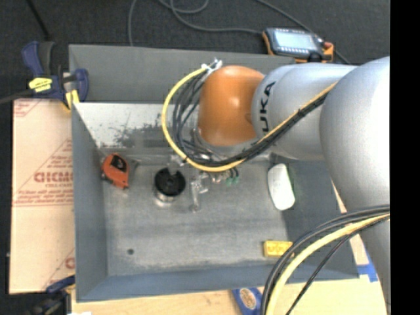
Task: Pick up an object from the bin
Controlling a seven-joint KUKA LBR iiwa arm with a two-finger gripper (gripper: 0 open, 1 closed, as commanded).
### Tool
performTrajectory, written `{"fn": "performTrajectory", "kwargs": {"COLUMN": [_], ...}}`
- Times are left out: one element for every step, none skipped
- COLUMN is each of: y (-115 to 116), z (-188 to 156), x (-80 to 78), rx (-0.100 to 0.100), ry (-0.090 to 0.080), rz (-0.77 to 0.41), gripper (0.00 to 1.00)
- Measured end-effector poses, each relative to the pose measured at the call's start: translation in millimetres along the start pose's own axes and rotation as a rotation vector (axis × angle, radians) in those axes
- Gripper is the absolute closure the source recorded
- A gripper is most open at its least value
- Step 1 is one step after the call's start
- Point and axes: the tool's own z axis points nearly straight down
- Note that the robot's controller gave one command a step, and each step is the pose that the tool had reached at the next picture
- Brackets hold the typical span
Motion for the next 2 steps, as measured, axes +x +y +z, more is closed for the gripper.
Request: {"fn": "performTrajectory", "kwargs": {"y": [18.6, 18.6], "z": [26.3, 26.3], "x": [-36.7, -36.7], "rx": [-0.001, -0.001], "ry": [-0.013, -0.013], "rz": [-0.114, -0.113], "gripper": [1.0, 1.0]}}
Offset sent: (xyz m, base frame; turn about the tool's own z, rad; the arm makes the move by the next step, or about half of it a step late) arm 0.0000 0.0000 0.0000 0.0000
